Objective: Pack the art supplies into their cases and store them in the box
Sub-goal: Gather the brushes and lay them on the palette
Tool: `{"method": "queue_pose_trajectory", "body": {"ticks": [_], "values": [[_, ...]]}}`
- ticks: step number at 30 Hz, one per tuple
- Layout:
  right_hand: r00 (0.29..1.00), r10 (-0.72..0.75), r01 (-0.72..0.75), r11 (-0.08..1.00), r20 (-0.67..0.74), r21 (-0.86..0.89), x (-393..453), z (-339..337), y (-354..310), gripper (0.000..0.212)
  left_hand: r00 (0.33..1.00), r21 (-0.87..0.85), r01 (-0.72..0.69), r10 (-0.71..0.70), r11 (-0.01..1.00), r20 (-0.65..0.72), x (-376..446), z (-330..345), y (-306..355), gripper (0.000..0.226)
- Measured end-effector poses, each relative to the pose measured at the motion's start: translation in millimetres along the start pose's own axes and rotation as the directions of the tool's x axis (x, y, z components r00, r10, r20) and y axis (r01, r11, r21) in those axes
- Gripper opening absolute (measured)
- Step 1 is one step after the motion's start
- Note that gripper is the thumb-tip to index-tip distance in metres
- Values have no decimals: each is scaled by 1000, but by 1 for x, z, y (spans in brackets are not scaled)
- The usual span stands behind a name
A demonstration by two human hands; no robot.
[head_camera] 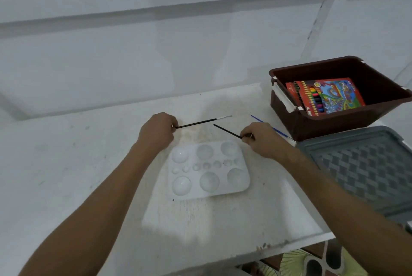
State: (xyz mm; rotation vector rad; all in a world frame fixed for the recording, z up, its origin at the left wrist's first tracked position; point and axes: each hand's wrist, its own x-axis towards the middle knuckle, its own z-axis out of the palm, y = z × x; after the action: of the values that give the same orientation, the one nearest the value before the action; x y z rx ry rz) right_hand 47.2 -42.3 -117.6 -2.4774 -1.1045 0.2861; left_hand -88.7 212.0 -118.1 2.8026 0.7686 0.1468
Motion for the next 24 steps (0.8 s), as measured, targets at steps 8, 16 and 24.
{"method": "queue_pose_trajectory", "body": {"ticks": [8,16,24], "values": [[959,-190,180,982,209,65,34,6,-44,17,977,-54,-137,144,989,158,-82,-2,-21,16],[874,-298,292,953,383,76,24,29,-60,20,964,-130,-257,264,958,38,-103,30,9,18],[903,-276,256,961,328,103,8,28,-37,39,989,-173,-150,145,973,-42,-103,30,14,42]]}}
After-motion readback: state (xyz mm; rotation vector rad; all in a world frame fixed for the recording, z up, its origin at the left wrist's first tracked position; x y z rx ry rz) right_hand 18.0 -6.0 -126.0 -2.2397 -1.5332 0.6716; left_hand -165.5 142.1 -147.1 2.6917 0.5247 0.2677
